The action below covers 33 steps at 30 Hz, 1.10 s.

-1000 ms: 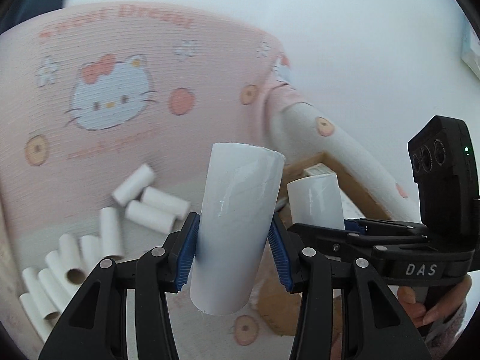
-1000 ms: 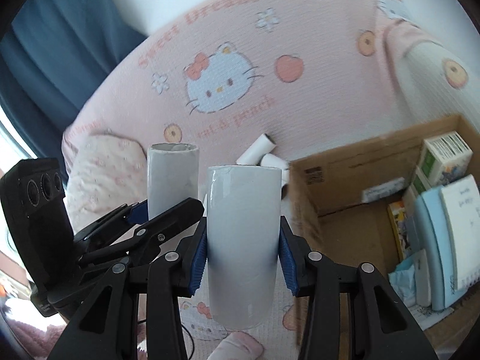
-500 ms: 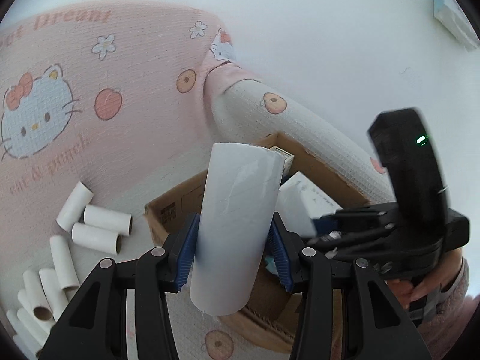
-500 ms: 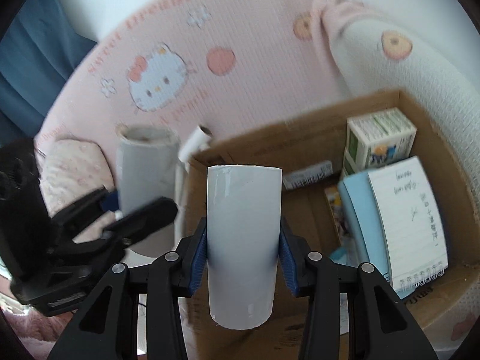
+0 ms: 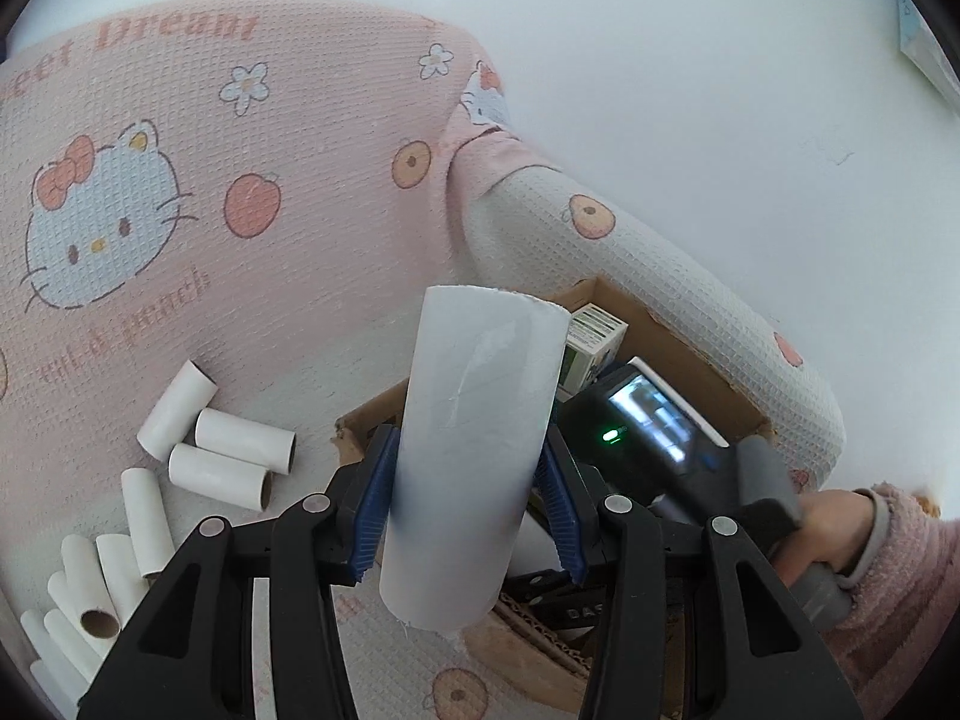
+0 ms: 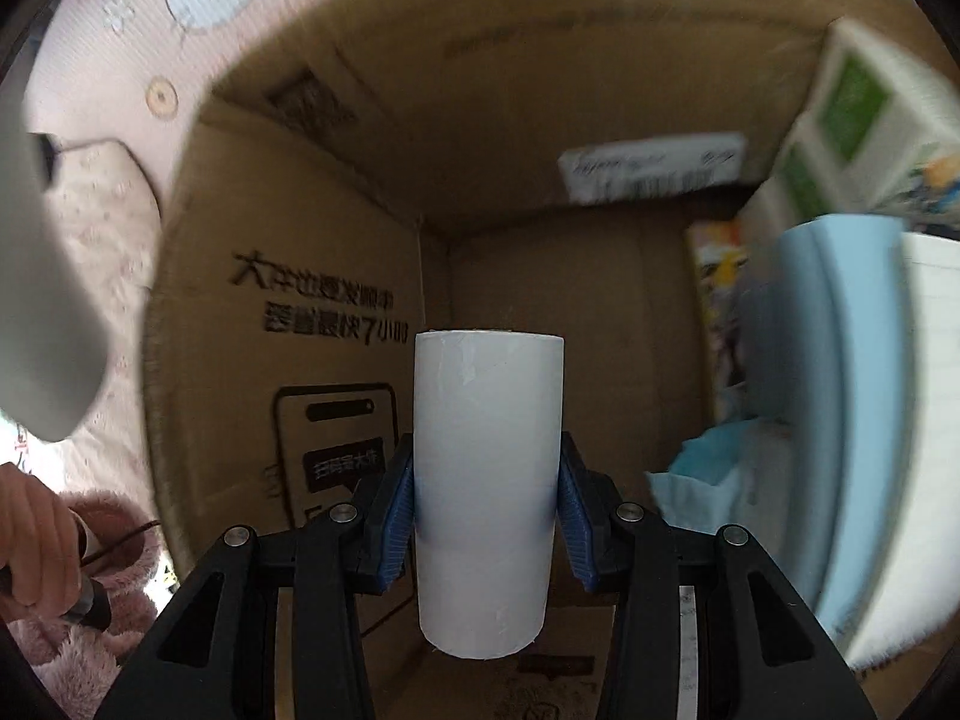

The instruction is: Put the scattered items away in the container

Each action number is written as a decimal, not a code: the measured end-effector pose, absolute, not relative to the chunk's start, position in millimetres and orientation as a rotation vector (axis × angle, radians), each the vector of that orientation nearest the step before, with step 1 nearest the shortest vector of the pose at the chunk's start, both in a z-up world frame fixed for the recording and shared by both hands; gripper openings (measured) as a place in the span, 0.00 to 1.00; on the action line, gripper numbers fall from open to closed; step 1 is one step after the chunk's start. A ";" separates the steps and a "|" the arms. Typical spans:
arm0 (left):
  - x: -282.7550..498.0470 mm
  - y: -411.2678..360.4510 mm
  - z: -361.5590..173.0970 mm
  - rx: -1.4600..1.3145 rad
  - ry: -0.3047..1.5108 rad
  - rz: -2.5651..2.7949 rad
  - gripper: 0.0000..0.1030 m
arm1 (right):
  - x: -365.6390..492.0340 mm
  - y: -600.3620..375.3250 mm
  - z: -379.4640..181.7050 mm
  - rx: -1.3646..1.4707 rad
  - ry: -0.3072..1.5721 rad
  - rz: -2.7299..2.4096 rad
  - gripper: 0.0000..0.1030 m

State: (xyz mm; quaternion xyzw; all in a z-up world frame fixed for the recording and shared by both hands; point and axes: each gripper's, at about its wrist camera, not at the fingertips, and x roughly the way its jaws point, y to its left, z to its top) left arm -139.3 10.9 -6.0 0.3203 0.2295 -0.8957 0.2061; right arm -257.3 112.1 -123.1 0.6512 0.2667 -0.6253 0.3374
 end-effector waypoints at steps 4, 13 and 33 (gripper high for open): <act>-136.2 10.3 -2.5 0.880 0.623 -2.489 0.49 | -263.0 108.5 -141.0 1.792 0.713 -1.570 0.39; -134.7 12.6 6.0 0.847 0.578 -2.482 0.49 | -279.0 106.8 -178.1 1.995 0.826 -1.491 0.39; -139.2 9.3 -2.6 0.899 0.631 -2.473 0.49 | -296.4 125.9 -196.1 2.165 0.686 -1.329 0.26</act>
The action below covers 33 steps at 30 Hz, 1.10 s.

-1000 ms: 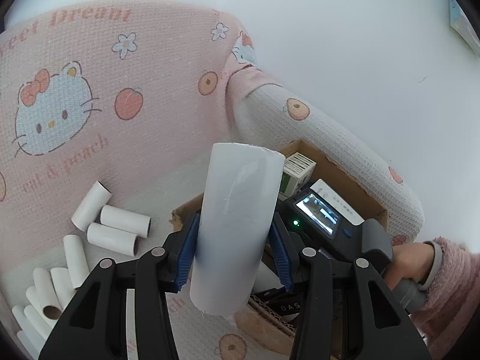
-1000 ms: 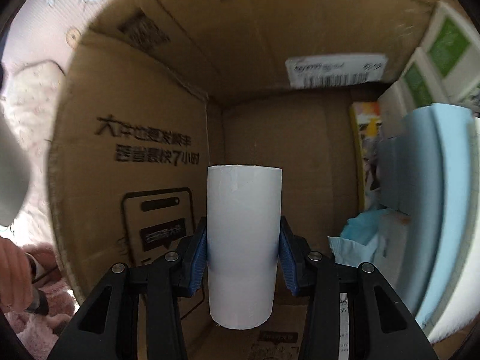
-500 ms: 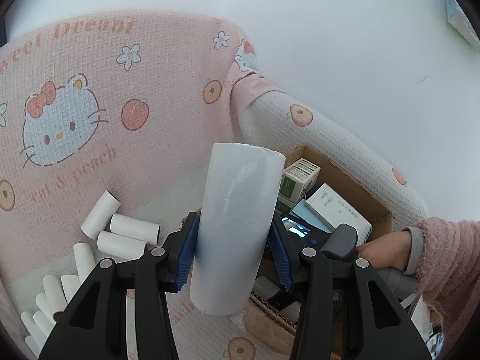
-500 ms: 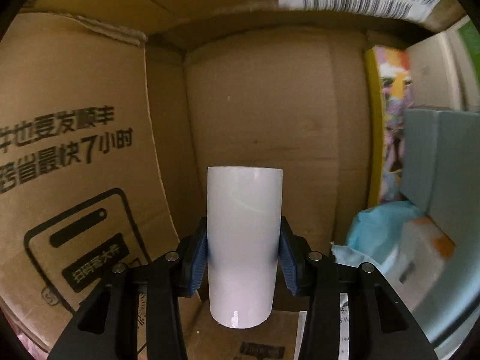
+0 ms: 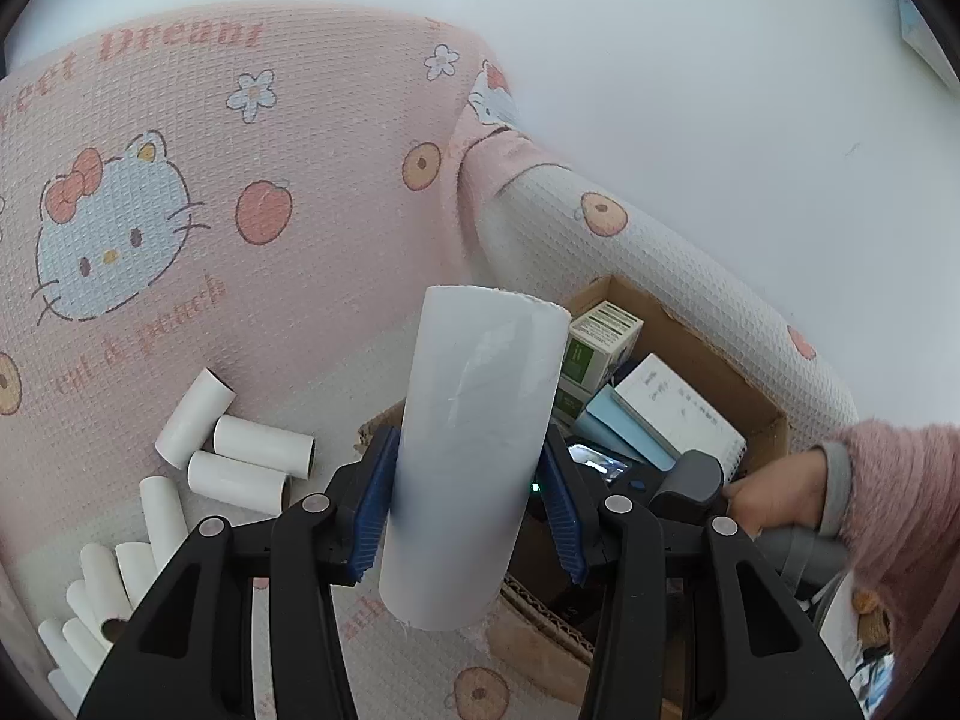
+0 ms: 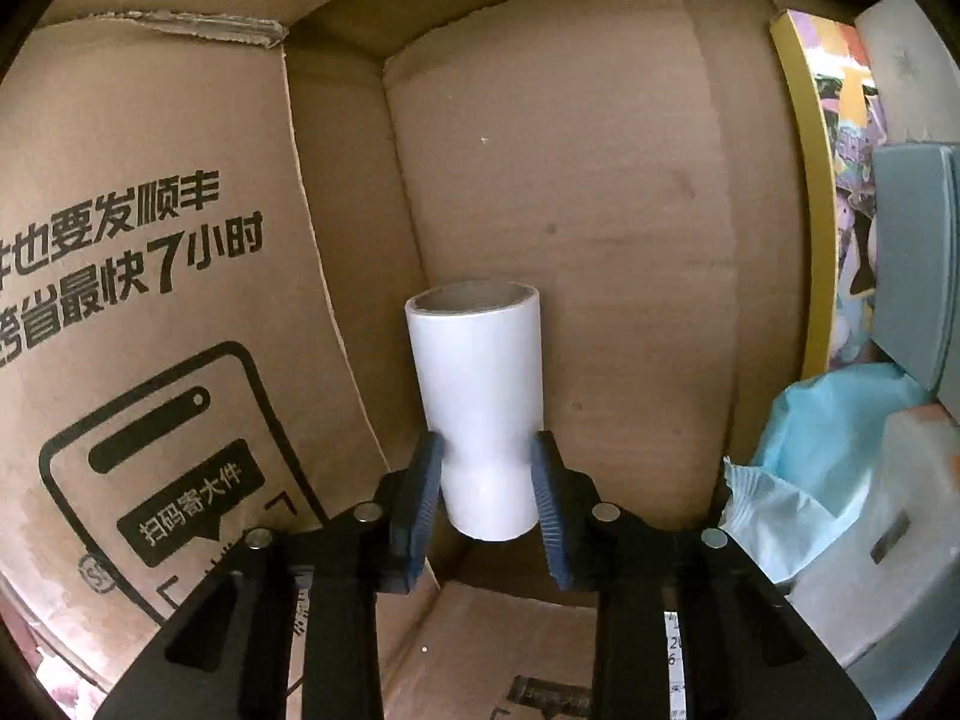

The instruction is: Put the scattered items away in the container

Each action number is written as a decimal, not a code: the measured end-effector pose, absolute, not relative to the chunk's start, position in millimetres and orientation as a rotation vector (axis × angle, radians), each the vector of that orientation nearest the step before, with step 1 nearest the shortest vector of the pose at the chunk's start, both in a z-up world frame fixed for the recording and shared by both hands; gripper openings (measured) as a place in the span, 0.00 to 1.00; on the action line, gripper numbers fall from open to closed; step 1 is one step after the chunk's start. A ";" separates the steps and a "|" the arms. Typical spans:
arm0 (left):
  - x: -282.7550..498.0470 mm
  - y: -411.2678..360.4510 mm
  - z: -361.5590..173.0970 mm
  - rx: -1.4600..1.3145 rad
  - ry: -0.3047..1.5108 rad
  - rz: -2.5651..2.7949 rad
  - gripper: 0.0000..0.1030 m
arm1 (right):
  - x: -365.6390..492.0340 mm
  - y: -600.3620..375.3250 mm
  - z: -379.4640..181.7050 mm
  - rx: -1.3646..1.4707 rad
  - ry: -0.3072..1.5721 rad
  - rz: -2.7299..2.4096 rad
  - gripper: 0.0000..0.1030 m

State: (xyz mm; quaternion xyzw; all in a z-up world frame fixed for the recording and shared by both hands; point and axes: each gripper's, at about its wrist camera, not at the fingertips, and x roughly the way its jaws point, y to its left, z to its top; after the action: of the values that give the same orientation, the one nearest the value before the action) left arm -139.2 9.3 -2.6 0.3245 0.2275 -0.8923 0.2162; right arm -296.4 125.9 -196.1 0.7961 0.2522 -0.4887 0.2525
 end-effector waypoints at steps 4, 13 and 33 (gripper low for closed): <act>-139.5 12.5 -2.6 0.904 0.588 -2.468 0.49 | -294.5 128.6 -196.7 2.209 0.743 -1.266 0.26; -137.1 6.3 -2.2 0.892 0.636 -2.449 0.49 | -332.1 110.7 -161.5 2.010 0.606 -1.561 0.26; -168.4 18.7 -5.9 1.113 0.695 -2.387 0.49 | -321.8 148.0 -50.1 1.716 0.683 -1.656 0.22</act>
State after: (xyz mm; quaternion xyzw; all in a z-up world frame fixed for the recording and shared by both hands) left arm -168.4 18.7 -5.9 0.3999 0.2494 -0.8573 0.2072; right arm -321.8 148.0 -50.1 0.6543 0.2606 -0.6314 0.3246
